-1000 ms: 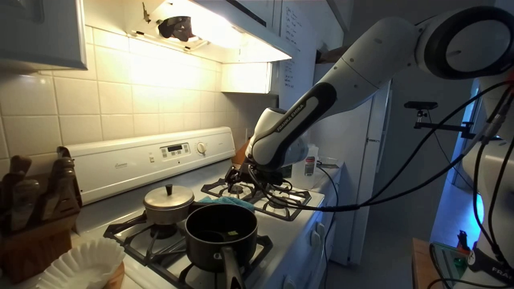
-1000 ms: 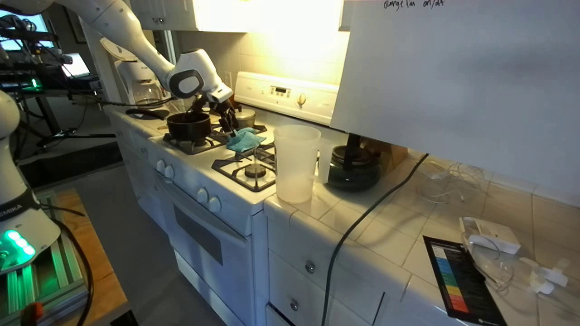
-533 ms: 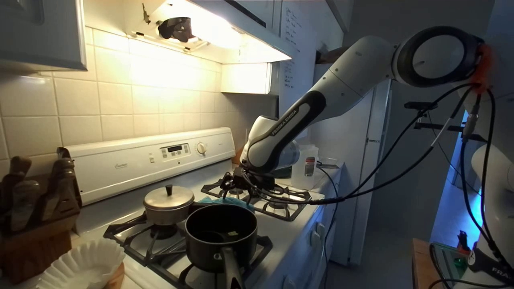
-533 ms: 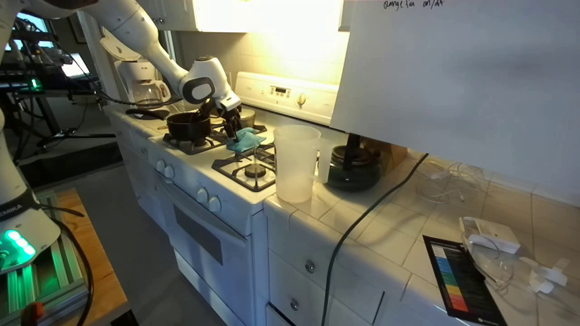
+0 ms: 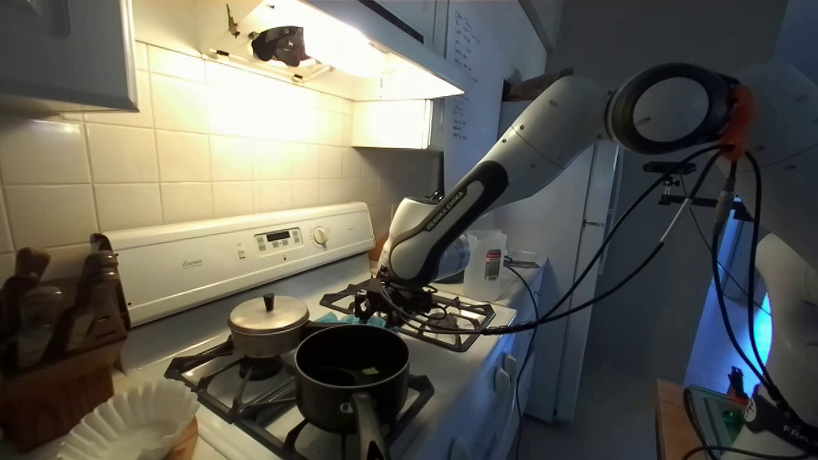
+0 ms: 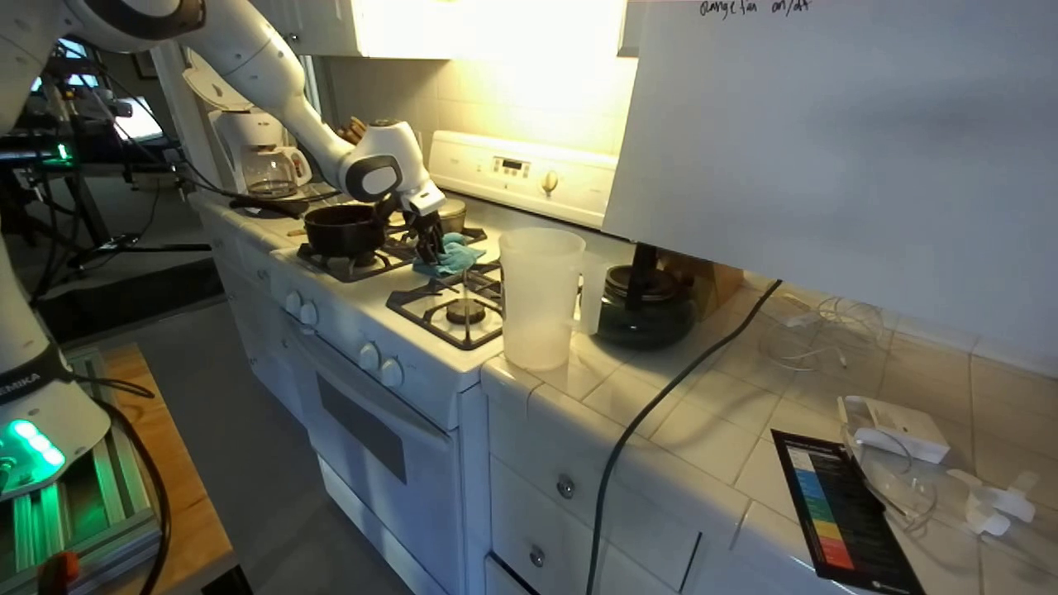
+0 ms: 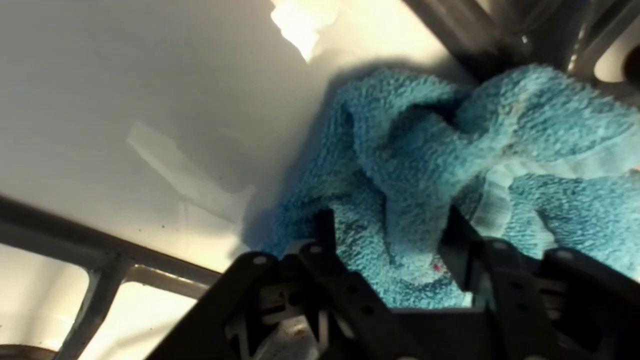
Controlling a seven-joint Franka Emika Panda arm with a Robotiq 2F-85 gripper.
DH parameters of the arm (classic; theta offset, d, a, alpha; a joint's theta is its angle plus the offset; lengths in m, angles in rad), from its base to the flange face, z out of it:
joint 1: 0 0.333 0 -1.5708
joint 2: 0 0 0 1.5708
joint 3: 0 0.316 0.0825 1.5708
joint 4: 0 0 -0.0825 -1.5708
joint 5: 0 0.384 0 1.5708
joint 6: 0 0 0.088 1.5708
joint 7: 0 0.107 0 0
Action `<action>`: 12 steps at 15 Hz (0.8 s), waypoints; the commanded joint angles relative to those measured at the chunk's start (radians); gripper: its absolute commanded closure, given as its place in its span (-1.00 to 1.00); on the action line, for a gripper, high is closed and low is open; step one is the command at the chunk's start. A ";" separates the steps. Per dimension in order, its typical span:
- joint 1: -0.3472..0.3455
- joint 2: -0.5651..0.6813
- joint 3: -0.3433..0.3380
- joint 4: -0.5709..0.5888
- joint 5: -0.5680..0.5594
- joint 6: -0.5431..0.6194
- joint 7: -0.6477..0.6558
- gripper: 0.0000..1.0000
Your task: Use the blue towel to wipe the stove
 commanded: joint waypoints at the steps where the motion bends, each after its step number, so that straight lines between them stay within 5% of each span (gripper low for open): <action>1: -0.019 0.026 0.019 0.040 -0.046 -0.020 0.047 0.55; 4: -0.012 0.024 0.010 0.033 -0.058 -0.010 0.063 0.95; 12: 0.003 -0.079 -0.042 0.013 -0.023 0.265 0.164 0.94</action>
